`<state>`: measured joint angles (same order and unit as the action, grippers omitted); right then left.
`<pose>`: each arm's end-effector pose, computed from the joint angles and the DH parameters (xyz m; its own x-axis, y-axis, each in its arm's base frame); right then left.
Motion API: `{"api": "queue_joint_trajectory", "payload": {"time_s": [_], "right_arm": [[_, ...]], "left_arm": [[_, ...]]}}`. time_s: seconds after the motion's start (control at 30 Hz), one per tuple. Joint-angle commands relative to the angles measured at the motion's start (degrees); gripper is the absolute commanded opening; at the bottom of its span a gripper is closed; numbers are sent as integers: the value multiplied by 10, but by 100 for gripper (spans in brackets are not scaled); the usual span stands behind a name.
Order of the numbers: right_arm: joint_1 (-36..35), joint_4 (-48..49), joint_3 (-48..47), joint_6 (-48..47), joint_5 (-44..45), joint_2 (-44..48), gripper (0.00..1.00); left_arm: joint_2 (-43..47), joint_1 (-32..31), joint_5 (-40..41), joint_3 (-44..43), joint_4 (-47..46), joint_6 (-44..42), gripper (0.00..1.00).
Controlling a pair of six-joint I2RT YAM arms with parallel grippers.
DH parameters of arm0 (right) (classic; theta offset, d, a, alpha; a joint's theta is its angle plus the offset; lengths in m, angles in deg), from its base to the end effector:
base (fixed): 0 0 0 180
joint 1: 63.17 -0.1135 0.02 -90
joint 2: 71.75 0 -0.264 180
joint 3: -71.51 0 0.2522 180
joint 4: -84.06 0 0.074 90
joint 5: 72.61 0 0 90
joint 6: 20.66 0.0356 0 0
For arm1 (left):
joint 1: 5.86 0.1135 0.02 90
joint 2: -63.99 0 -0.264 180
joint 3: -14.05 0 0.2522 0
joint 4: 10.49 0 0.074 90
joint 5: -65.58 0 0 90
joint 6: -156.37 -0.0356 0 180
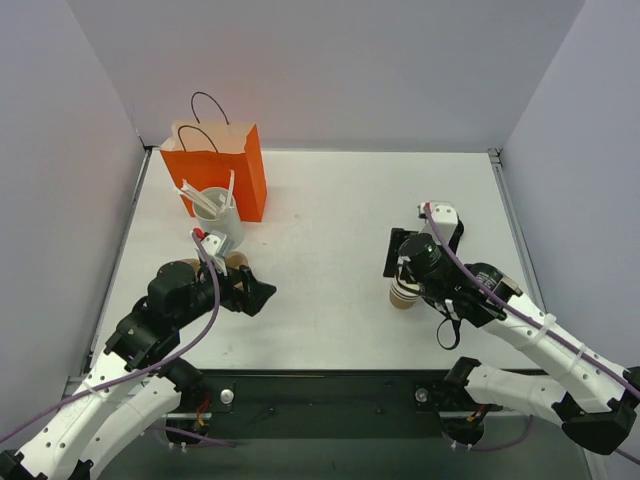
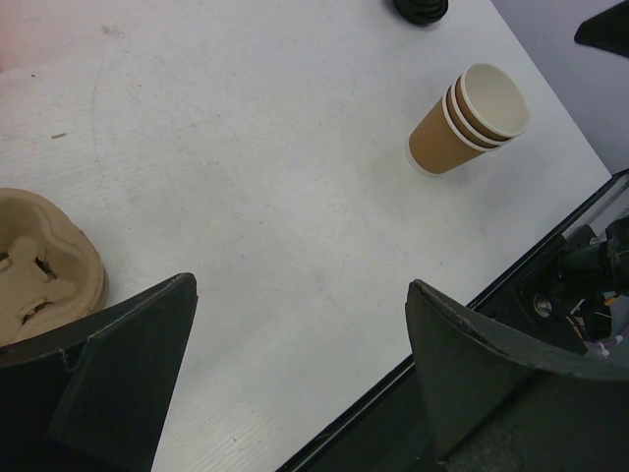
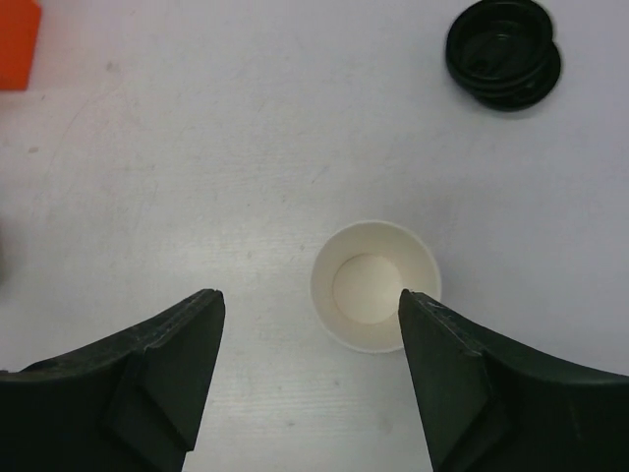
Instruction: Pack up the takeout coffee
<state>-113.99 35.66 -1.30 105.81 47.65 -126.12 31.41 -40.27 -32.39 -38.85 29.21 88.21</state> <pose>0.1379 0.1408 0.3555 -0.4877 0.2142 -0.8463 -0.1291 0.9411 0.3126 0.1103 -0.0816 0.3070 -0.5025 -0.1024 -0.8585 0.5178 0.7596 -0.3936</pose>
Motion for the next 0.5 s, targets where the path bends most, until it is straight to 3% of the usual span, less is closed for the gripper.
{"api": "queue_joint_trajectory", "payload": {"time_s": [0.0, 0.1, 0.27, 0.47], "right_arm": [[97, -68, -42, -36, 69, -20, 65], [157, -70, -39, -60, 51, -27, 53], [237, -69, -16, -76, -93, -43, 40], [267, -56, 41, -67, -149, -51, 35]], "left_arm": [[6, -3, -2, -19, -17, 1, 97], [4, -3, -3, -19, -17, 3, 97], [7, -4, 1, -20, -15, 3, 97], [7, -5, -2, -19, -17, 3, 97]]}}
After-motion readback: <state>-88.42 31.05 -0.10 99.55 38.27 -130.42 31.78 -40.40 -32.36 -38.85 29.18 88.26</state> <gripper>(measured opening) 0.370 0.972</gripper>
